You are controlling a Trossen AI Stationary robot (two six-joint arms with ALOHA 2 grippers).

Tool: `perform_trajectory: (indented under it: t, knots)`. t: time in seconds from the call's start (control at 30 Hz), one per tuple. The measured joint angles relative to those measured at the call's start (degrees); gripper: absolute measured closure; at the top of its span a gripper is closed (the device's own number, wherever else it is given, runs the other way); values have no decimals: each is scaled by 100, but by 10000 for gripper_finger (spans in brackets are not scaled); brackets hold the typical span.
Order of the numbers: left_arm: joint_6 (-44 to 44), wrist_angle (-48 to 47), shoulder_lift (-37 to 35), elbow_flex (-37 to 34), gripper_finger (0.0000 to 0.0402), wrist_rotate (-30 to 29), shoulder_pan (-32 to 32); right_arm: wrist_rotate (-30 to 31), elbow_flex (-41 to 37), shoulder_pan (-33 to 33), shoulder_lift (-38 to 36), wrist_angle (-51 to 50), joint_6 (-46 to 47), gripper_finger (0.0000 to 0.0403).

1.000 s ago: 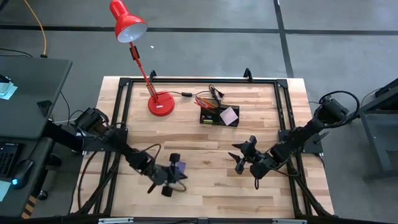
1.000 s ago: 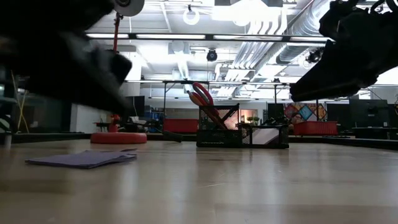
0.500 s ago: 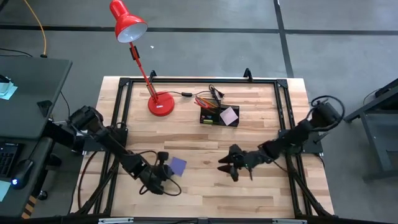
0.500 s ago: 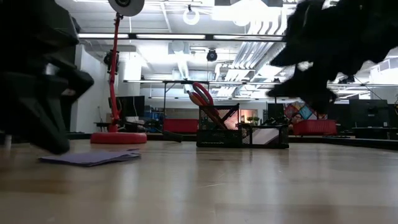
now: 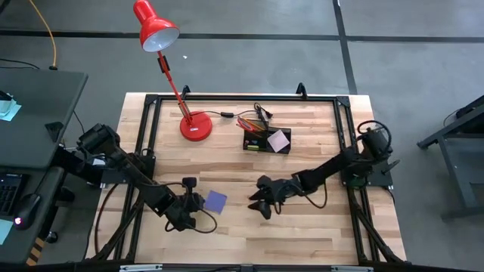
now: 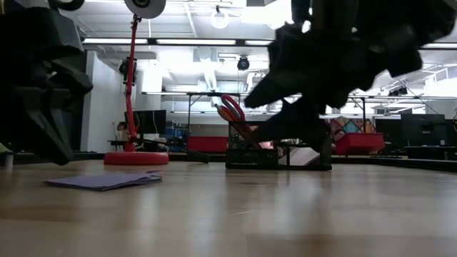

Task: Pick and place office supplies into organizer
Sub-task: Put the blue sticky notes into the desk organizer

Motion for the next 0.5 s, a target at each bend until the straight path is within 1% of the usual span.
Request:
perform_trajectory:
  t: [0.1, 0.27, 0.37, 0.43, 0.5]
  knots:
    - [-1, 67, 7, 11, 401, -26, 2, -396, 297, -80, 0, -497, -157, 180]
    - [-3, 38, 13, 7, 401, -11, 2, -838, 613, -339, 0, -1509, 430, 130]
    - [-4, 61, 33, 7, 402, -123, 50, -881, 660, -528, 0, -1747, 644, 106]
    - [23, 139, 42, 7, 401, -151, 102, -838, 658, -600, 0, -1808, 627, 102]
    - [133, 212, 117, 9, 402, -41, 200, -807, 660, -662, 0, -1788, 627, 101]
